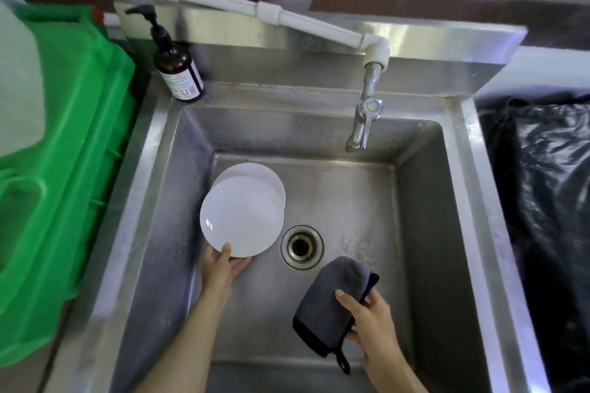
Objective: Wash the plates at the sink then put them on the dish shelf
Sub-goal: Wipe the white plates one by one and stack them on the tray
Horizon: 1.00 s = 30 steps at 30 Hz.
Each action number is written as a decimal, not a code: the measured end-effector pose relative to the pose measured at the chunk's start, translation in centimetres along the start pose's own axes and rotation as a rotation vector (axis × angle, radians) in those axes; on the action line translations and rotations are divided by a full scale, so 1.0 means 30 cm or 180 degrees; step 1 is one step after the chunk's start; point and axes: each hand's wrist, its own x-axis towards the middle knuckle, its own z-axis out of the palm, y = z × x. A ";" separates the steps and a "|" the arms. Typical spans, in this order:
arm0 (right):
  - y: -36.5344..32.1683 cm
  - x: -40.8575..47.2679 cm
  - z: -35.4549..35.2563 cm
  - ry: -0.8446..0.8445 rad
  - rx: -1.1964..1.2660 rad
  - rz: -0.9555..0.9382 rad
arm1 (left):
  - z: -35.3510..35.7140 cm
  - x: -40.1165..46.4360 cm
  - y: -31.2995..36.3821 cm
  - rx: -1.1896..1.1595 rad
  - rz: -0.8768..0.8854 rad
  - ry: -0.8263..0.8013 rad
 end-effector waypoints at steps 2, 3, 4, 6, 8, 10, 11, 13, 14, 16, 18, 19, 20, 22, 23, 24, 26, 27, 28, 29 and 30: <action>-0.005 -0.038 -0.027 0.0056 0.0067 -0.0038 | -0.010 -0.058 0.035 0.0164 0.0057 -0.0088; -0.011 -0.058 -0.038 0.0079 0.0089 -0.0072 | -0.014 -0.085 0.060 0.0226 0.0103 -0.0117; -0.017 -0.081 -0.047 0.0078 0.0086 -0.0100 | -0.014 -0.115 0.090 0.0274 0.0168 -0.0142; -0.021 -0.124 -0.069 0.0033 0.0085 -0.0150 | -0.006 -0.172 0.152 0.0434 0.0262 -0.0161; -0.022 -0.168 -0.091 -0.0054 0.0114 -0.0214 | 0.007 -0.229 0.213 0.0617 0.0378 -0.0192; -0.028 -0.212 -0.110 -0.0103 0.0137 -0.0288 | 0.029 -0.294 0.277 0.0761 0.0511 -0.0254; -0.030 -0.233 -0.117 -0.0110 0.0165 -0.0326 | 0.039 -0.326 0.307 0.0840 0.0585 -0.0292; -0.032 -0.274 -0.132 -0.0135 0.0287 -0.0367 | 0.060 -0.386 0.362 0.0993 0.0757 -0.0387; -0.031 -0.290 -0.137 -0.0123 0.0341 -0.0379 | 0.070 -0.412 0.387 0.1082 0.0838 -0.0450; -0.023 -0.319 -0.149 -0.0098 0.0419 -0.0409 | 0.086 -0.456 0.429 0.1332 0.0975 -0.0572; -0.013 -0.353 -0.160 -0.0051 0.0526 -0.0426 | 0.100 -0.487 0.466 0.1710 0.1156 -0.0591; -0.006 -0.371 -0.166 -0.0031 0.0592 -0.0426 | 0.109 -0.500 0.484 0.1901 0.1251 -0.0583; 0.003 -0.392 -0.172 0.0012 0.0665 -0.0428 | 0.119 -0.515 0.500 0.2064 0.1338 -0.0587; 0.021 -0.431 -0.182 0.0096 0.0766 -0.0437 | 0.133 -0.544 0.530 0.2352 0.1540 -0.0608; 0.028 -0.445 -0.186 0.0119 0.0805 -0.0419 | 0.140 -0.559 0.543 0.2468 0.1629 -0.0616; 0.030 -0.454 -0.187 0.0131 0.0849 -0.0379 | 0.148 -0.571 0.558 0.2542 0.1689 -0.0630; 0.016 -0.465 -0.187 0.0131 0.1001 -0.0280 | 0.165 -0.602 0.589 0.2635 0.1776 -0.0684; 0.004 -0.468 -0.188 0.0131 0.1101 -0.0226 | 0.175 -0.618 0.606 0.2683 0.1837 -0.0709; -0.009 -0.471 -0.191 0.0115 0.1189 -0.0188 | 0.184 -0.635 0.624 0.2740 0.1906 -0.0734; -0.019 -0.476 -0.195 0.0086 0.1282 -0.0167 | 0.192 -0.651 0.642 0.2808 0.1961 -0.0761; -0.027 -0.483 -0.202 0.0059 0.1366 -0.0151 | 0.198 -0.661 0.654 0.2894 0.2016 -0.0794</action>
